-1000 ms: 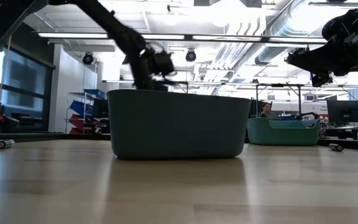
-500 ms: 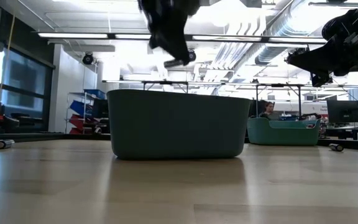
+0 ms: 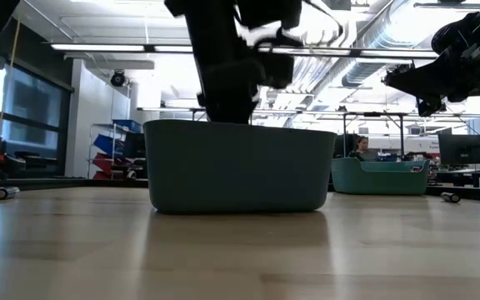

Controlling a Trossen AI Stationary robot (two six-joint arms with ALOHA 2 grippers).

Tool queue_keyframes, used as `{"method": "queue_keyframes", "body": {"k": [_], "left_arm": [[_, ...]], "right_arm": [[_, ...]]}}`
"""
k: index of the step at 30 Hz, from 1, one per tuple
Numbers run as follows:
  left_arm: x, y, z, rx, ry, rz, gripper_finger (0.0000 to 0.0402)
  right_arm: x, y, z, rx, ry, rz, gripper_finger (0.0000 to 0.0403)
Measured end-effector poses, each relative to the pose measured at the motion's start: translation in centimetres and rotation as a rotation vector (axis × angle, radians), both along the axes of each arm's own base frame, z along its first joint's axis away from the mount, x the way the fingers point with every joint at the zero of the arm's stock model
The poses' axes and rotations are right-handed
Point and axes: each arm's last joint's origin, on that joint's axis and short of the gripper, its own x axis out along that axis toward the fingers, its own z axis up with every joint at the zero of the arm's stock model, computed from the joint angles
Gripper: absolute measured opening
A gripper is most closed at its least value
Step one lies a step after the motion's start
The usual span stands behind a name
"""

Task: Sort batteries
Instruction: Put the silver battery into the blue bin

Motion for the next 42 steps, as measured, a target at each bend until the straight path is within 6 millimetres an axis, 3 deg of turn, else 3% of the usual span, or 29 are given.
{"method": "queue_keyframes", "body": {"k": [9, 19, 24, 29, 33, 36, 42], "left_arm": [[0.4, 1.0, -1.0, -0.019, 0.021, -0.015, 0.0058], [0.4, 1.4, -0.5, -0.032, 0.003, -0.024, 0.0148], [-0.2, 2.3, 2.9, -0.027, -0.093, -0.003, 0.0168], [-1.7, 2.0, 8.4, -0.038, -0.268, -0.013, 0.0168], [-3.6, -0.1, 12.6, -0.026, -0.408, -0.052, 0.0165], [-5.3, -2.7, 14.6, 0.036, -0.477, -0.036, 0.0163], [-9.7, -7.4, 15.4, 0.092, -0.413, 0.046, 0.0162]], "right_arm": [[0.0, 0.0, 0.0, 0.000, 0.003, 0.000, 0.0000], [0.0, 0.0, 0.0, 0.000, 0.003, 0.000, 0.0000], [0.0, 0.0, 0.0, 0.000, 0.003, 0.000, 0.0000], [0.0, 0.0, 0.0, 0.000, 0.004, 0.000, 0.0000], [0.0, 0.0, 0.0, 0.000, 0.004, 0.000, 0.0000], [0.0, 0.0, 0.0, 0.000, 0.005, 0.001, 0.0000], [0.0, 0.0, 0.0, 0.000, 0.004, 0.001, 0.0000]]}}
